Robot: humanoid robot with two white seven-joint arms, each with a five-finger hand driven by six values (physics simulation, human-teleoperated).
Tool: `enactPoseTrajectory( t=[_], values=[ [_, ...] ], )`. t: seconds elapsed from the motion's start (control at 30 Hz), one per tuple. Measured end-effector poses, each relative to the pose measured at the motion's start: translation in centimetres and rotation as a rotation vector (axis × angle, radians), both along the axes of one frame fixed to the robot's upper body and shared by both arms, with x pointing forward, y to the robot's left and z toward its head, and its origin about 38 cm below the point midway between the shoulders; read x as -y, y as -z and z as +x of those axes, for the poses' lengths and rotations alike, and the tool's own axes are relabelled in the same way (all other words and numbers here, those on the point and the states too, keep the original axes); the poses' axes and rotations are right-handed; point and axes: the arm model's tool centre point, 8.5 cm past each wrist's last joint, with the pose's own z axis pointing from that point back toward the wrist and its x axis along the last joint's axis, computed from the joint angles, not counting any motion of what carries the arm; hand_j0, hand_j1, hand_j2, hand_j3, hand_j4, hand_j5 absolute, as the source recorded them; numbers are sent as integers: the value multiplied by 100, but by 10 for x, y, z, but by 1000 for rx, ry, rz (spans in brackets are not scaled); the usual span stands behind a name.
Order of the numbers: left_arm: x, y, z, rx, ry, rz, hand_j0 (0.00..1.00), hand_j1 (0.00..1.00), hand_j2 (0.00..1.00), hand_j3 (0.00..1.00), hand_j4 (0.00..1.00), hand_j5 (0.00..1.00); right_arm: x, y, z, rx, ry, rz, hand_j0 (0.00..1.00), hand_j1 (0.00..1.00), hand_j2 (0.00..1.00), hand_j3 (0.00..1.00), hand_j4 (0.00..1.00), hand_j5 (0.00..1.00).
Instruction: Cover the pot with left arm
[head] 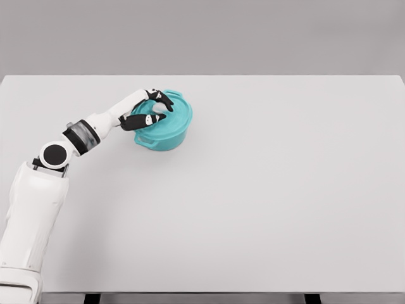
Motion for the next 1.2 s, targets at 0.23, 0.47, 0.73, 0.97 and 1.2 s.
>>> enactPoseTrajectory(
  t=[0.23, 0.47, 0.73, 0.97, 1.2],
  values=[
    [-2, -4, 5, 3, -4, 10, 43, 43, 43, 43, 43, 43, 0, 0, 0, 0, 0, 0, 100, 100, 100, 100, 100, 100],
    [-3, -3, 6, -1, -5, -1, 43, 43, 43, 43, 43, 43, 0, 0, 1, 2, 0, 0, 100, 100, 100, 100, 100, 100],
    [-6, -3, 9, -7, -15, 4, 43, 43, 43, 43, 43, 43, 0, 0, 1, 1, 0, 0, 100, 100, 100, 100, 100, 100],
    [-6, -3, 9, -7, -18, 3, 52, 52, 52, 52, 52, 52, 0, 0, 1, 2, 0, 0, 100, 100, 100, 100, 100, 100],
    [-7, -3, 9, -7, -18, 2, 61, 61, 61, 61, 61, 61, 0, 0, 0, 0, 0, 0, 100, 100, 100, 100, 100, 100]
  ],
)
